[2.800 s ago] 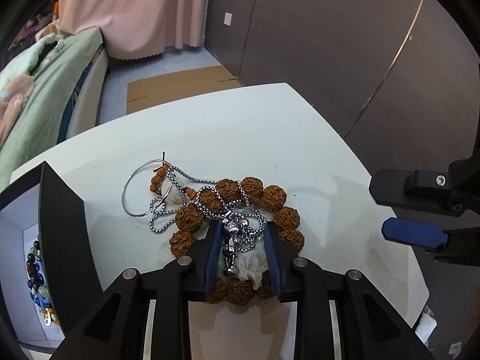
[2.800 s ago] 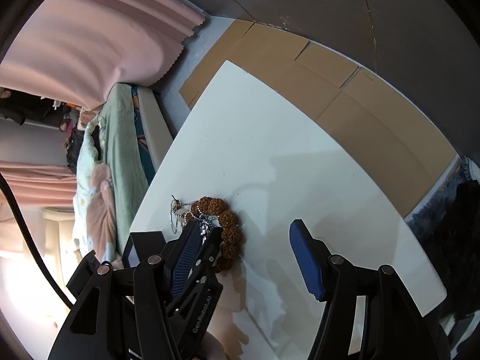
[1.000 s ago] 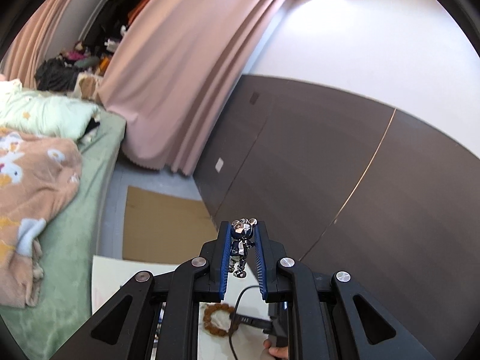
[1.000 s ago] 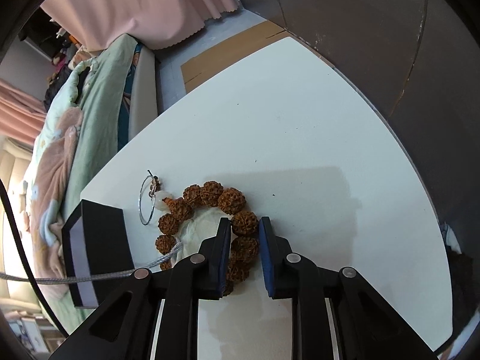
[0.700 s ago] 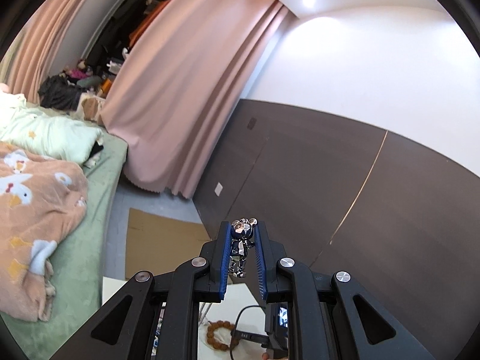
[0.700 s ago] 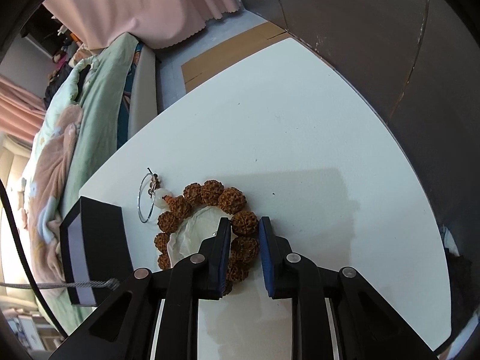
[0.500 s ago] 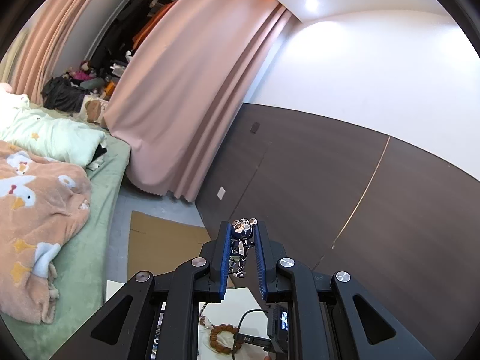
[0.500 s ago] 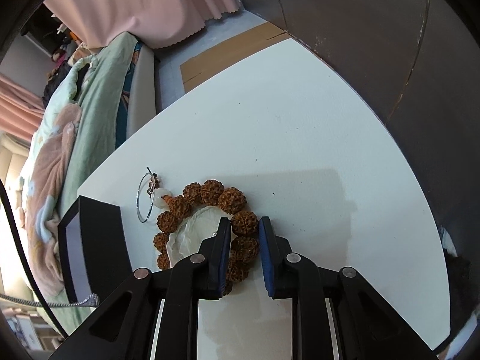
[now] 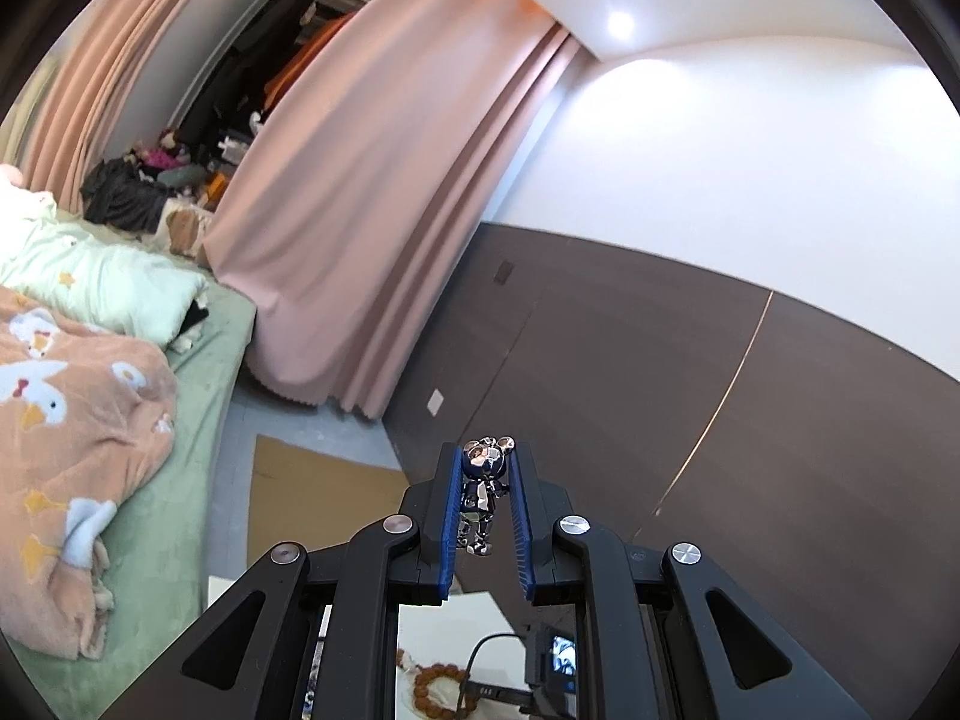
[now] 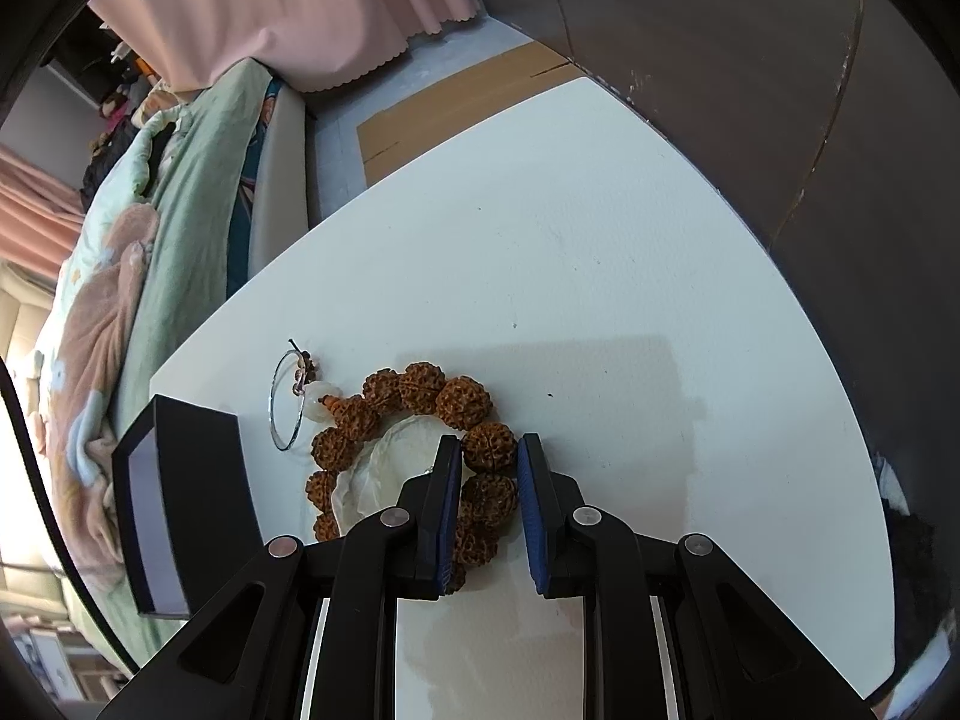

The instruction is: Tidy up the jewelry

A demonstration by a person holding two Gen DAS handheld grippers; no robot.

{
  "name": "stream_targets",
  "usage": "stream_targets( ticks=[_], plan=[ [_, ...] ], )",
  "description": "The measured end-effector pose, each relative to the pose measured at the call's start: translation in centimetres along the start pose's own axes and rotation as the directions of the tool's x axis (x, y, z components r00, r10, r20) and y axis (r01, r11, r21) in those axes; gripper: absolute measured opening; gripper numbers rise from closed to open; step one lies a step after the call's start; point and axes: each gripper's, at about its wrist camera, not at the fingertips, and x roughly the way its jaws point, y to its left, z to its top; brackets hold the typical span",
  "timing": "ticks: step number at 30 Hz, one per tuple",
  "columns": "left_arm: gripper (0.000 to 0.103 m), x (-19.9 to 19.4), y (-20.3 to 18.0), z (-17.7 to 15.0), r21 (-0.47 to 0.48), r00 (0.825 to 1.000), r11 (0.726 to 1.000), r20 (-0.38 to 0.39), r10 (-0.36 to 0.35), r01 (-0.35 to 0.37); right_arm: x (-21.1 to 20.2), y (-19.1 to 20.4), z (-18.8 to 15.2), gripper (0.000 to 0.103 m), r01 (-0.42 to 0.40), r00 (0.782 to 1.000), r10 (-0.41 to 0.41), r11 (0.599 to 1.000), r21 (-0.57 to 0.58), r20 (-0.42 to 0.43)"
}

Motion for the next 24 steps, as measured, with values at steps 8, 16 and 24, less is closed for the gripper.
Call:
stream_targets(
  ticks=[8,16,24],
  plan=[
    [0.016,1.0,0.6,-0.2,-0.027,0.999,1.0,-0.041,0.002,-0.003,0.0,0.0,0.1,0.021,0.0,1.0,0.0,1.0,-0.001,-0.001],
    [0.016,2.4,1.1,-1.3,-0.007,0.992,0.996,-0.088,0.087,-0.088,-0.1,0.0,-0.1,0.021,-0.007,1.0,0.007,1.0,0.016,-0.005],
    [0.016,5.1,2.2,-4.0,0.005,0.969,0.987,-0.192,0.156,-0.158,-1.1,-0.5,-0.2,0.021,-0.056,0.998,0.055,0.997,0.048,0.013]
  ],
)
